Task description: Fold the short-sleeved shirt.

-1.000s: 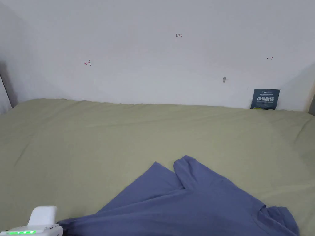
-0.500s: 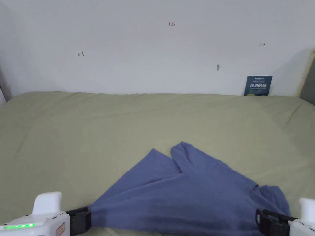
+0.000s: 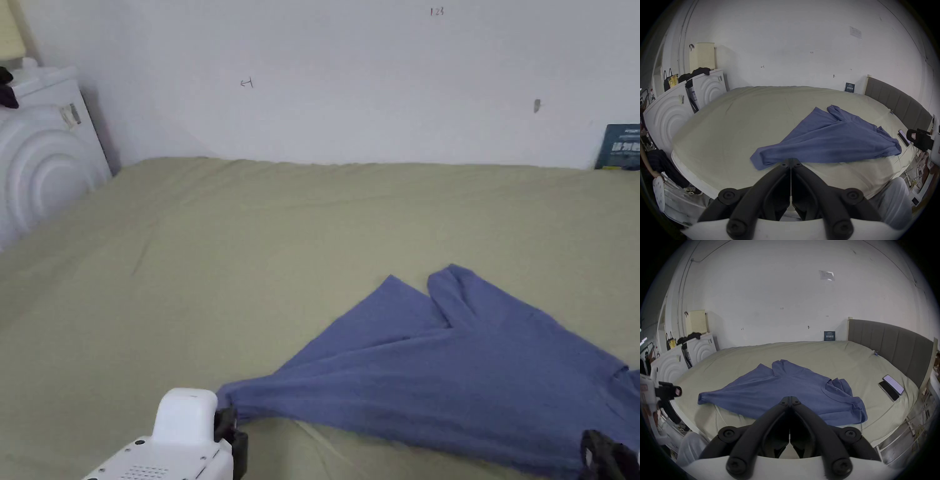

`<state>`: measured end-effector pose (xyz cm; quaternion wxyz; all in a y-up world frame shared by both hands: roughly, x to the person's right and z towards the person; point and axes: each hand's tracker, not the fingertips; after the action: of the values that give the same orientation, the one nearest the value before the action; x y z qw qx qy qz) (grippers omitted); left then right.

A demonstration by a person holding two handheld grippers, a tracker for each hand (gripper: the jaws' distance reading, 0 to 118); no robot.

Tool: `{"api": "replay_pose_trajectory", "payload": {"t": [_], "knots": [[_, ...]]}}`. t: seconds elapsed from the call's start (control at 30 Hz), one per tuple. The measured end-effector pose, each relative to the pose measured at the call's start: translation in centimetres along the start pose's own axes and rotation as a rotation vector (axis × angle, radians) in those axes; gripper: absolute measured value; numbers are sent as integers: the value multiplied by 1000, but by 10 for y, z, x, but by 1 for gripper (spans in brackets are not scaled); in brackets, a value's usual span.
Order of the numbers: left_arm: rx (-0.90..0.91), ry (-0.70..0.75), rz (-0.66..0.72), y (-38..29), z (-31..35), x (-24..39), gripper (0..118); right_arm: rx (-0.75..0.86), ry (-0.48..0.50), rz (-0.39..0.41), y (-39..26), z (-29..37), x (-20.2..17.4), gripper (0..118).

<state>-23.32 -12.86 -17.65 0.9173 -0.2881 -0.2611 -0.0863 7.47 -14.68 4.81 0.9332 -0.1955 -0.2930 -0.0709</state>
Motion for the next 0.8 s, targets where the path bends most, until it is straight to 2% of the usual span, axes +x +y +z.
{"api": "replay_pose_trajectory", "payload": {"t": [0.33,0.43,0.47,0.53,0.57,0.6,0.67,0.73,0.77,0.8], "knots": [[-62,78,76,-3,-57,-54,0,-49,16,35,-8,-16,-14,0],[-98,50,114,1,-86,-69,0,-66,26,42,-8,-23,-17,0],[-130,24,139,3,-98,-75,18,-79,33,45,-8,-25,-18,0],[-245,23,155,8,-124,-81,106,-90,44,40,-9,-29,-20,0],[-291,10,163,9,-141,-84,117,-97,51,40,-10,-32,-19,0],[-216,0,139,16,-140,-87,113,-102,57,41,-12,-34,-20,0],[-303,39,88,34,-162,-89,113,-135,60,40,-16,-42,-22,0],[-292,40,78,49,-178,-89,113,-157,64,31,-20,-50,-22,0],[-303,41,72,17,-205,-78,113,-172,72,26,-21,-52,-22,0],[-341,49,64,15,-216,-75,113,-184,75,23,-22,-54,-23,0]]}}
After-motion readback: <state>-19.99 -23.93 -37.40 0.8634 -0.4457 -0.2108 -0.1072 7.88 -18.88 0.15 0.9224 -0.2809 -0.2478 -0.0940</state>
